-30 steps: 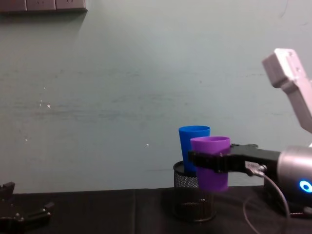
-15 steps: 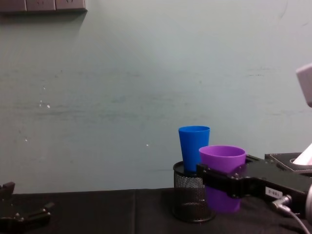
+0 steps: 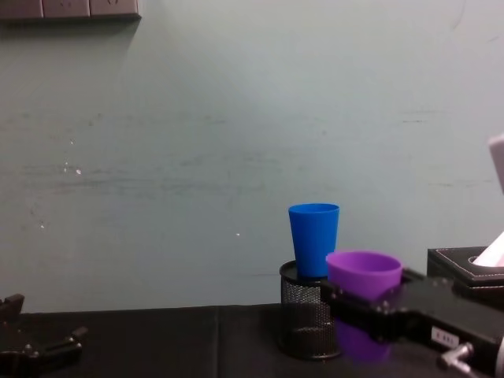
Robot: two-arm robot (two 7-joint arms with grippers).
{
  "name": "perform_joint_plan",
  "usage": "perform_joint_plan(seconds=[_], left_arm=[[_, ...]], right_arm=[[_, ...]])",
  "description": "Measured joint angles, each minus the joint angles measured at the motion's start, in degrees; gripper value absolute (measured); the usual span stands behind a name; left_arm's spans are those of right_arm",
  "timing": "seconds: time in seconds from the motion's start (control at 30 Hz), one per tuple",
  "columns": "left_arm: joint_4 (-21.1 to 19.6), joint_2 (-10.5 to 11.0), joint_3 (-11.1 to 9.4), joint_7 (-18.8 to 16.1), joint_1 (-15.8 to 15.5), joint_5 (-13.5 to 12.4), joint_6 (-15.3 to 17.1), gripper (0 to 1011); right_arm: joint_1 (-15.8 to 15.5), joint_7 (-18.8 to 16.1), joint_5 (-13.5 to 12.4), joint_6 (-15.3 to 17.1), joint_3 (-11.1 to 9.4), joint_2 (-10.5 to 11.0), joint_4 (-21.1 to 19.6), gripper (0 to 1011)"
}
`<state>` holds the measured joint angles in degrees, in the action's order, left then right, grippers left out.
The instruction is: Pick up one cup with a gripper and tap it against the other cup.
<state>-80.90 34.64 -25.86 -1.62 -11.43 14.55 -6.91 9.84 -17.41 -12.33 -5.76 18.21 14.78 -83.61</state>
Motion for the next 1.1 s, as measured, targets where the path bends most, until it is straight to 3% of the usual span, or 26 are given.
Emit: perform_joint_plan(seconds=[0.23,0.5,0.9,1.1], left_arm=[[0.0,0.0,0.0,0.0,0.0,0.0,0.0,1000],[0.0,0.0,0.0,0.0,0.0,0.0,0.0,1000],[0.0,0.0,0.0,0.0,0.0,0.0,0.0,1000],[0.0,0.0,0.0,0.0,0.0,0.0,0.0,1000]], right_arm=[[0.0,0.2,1.9,-1.9,0.6,-1.2,4.5,735],[1.1,0.5,3.8,-6.5,0.9,-3.7,12.2,735],[1.5,-0.2,4.6,-7.3,0.3,-5.0,14.6,735],[1.1,-0.4,3.9,-7.2,-0.4,-5.3,13.9,863]])
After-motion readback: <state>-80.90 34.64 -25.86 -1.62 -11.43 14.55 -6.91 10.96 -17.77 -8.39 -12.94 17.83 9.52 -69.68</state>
